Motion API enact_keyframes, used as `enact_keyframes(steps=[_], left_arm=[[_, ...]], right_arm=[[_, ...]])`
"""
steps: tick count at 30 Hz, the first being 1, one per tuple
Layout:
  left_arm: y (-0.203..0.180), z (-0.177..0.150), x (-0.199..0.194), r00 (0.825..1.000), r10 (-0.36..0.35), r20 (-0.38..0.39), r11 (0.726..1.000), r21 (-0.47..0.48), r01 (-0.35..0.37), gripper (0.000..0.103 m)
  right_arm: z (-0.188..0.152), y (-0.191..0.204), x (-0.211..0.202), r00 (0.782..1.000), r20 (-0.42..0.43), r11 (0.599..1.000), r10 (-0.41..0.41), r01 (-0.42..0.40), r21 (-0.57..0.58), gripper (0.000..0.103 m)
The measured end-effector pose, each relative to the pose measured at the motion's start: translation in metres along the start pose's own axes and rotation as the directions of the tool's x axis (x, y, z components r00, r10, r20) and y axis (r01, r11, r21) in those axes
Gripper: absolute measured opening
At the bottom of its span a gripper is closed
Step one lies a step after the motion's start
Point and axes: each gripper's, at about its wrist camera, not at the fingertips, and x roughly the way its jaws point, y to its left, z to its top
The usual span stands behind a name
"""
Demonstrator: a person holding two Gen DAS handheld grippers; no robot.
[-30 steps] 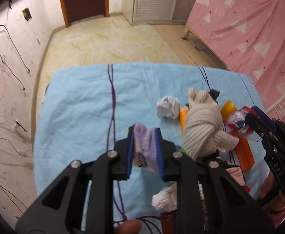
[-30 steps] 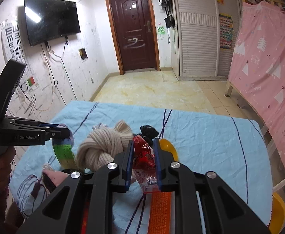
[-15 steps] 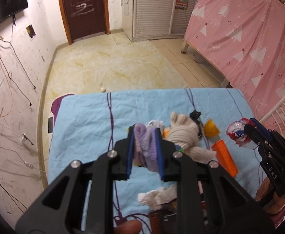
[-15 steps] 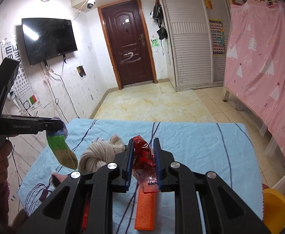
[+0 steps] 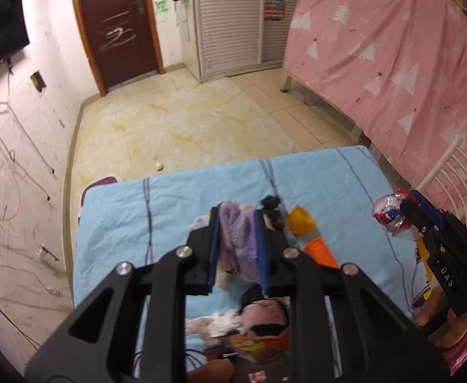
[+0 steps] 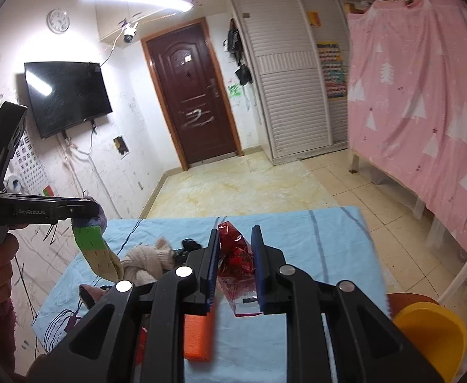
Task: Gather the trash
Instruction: 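Carry both items over the yellow bin and open both tools to drop them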
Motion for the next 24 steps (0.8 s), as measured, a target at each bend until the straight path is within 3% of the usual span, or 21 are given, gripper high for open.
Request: enact_keyframes(steps=[9, 24], left_arm=[[-0.056, 0.007, -0.005, 0.999, -0.044, 0.012, 0.996, 0.084, 0.043, 0.019], [-0.140, 0.012, 0.012, 0.992, -0.119, -0.030, 0.978, 0.167, 0.123, 0.019]], right_arm=[[-0.009, -0.048, -0.030, 0.998, 0.029, 0.997, -0.056, 0.054, 0.060, 0.013], [-0.035, -0.117, -0.068, 0.983, 0.042, 0.973, -0.180, 0.172, 0.153, 0.013]])
